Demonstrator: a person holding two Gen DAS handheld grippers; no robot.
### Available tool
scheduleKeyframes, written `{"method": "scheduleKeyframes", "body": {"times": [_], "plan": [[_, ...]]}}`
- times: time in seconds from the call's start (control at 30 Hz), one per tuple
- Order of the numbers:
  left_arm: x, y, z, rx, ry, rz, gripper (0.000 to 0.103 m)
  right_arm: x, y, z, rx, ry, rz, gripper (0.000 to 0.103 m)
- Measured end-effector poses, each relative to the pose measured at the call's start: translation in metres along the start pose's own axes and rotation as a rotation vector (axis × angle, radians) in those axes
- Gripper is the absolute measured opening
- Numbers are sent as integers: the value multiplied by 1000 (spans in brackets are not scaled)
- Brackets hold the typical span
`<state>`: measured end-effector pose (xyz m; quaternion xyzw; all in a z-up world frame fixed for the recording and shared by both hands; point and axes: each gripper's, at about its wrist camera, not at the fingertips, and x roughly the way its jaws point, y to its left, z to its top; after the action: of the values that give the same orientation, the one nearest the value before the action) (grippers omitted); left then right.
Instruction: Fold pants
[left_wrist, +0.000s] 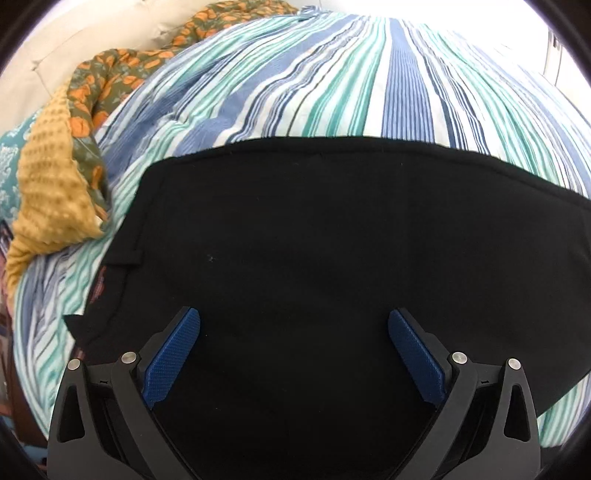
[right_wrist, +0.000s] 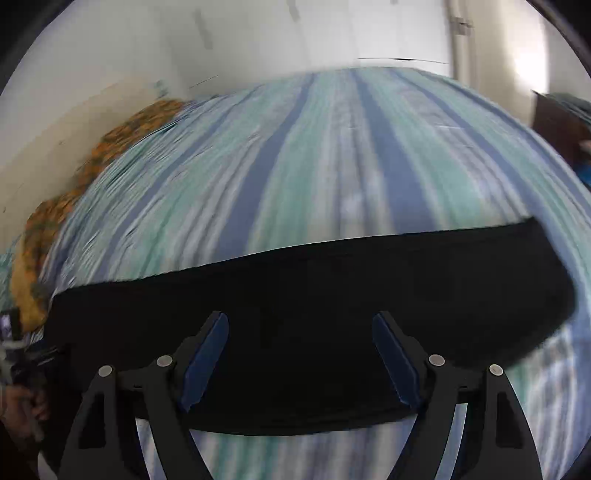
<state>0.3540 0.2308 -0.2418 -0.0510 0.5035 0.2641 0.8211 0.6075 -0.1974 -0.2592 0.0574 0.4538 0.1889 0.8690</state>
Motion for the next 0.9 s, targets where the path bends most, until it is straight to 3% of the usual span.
{"method": "scheduleKeyframes", "body": {"times": [0.17, 0.23, 0.3, 0.4, 0.5, 0.6, 0.7, 0.73, 0.8, 0.9], "plan": [[1, 7, -8, -31, -19, -65, 102, 70, 150, -14, -191, 167, 326, 80], [0, 7, -10, -31, -26, -70, 103, 95, 180, -25, -224, 246, 386, 80], [2, 4, -10, -29, -30, -71, 103, 118, 183, -29, -244, 315, 377, 80], [2, 4, -12, -33, -42, -76, 102, 115, 140, -21, -247, 292, 304, 79], [1, 5, -14, -34, -54, -77, 103, 92, 44, -2, -106, 236, 172, 79], [0, 6, -12, -35, -53, -79, 102, 51, -74, 2, 74, 183, -31, 79], [-16, 7, -15, -19, -49, -50, 102, -4, -170, -17, 181, 159, -259, 80], [-26, 8, -18, -19, -61, -50, 102, -25, -190, -26, 195, 150, -330, 80], [-52, 9, -30, -8, -99, -97, 102, -75, -214, -47, 214, 100, -390, 80], [-96, 2, -67, 36, -131, -195, 102, -145, -201, -92, 196, 23, -343, 83]]}}
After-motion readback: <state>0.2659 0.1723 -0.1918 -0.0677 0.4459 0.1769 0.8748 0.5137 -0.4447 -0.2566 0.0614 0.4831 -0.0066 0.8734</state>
